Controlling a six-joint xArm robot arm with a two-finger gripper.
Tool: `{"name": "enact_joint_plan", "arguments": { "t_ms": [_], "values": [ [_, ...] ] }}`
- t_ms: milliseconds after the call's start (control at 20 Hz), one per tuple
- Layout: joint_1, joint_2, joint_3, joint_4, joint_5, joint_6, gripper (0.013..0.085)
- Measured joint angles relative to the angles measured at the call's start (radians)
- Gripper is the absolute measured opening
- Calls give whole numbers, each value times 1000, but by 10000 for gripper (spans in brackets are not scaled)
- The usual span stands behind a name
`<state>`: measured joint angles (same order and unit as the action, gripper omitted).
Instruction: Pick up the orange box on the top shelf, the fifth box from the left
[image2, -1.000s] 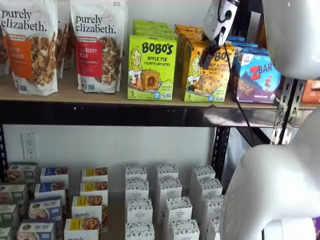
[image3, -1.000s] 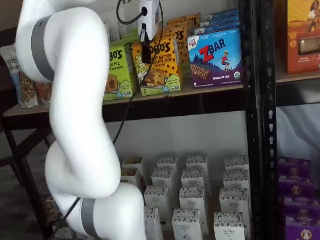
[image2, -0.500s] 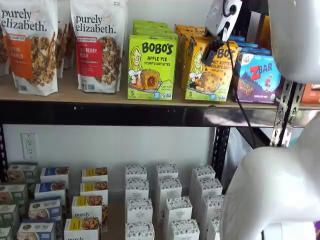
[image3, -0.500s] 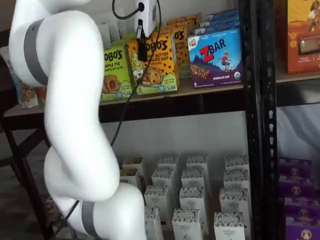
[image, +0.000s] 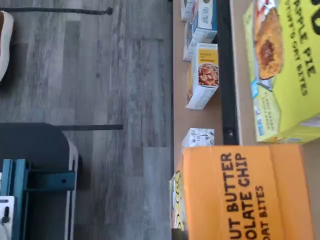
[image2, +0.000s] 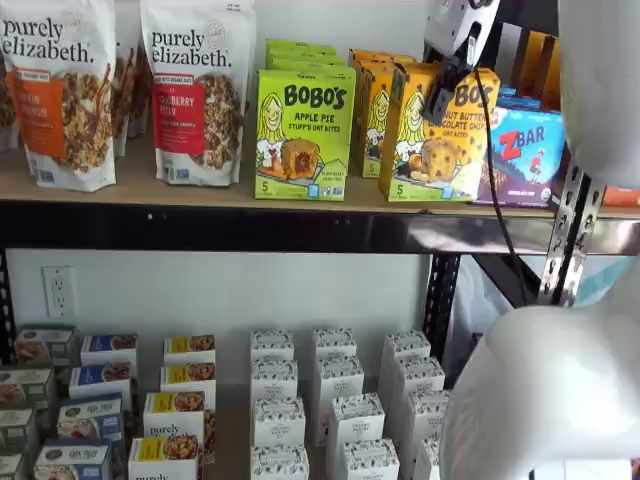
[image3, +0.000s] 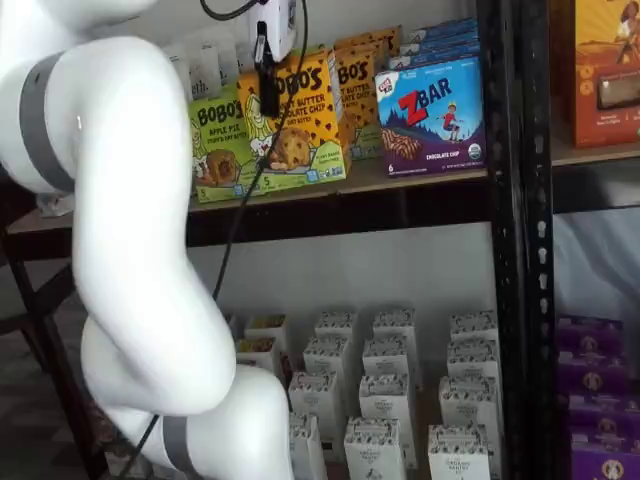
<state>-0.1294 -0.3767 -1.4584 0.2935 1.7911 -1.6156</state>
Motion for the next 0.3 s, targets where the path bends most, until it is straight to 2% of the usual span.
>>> {"name": "enact_joint_plan", "arguments": {
  "t_ms": [300],
  "values": [
    [5, -81, 54, -20, 24, 7, 410]
  ]
}}
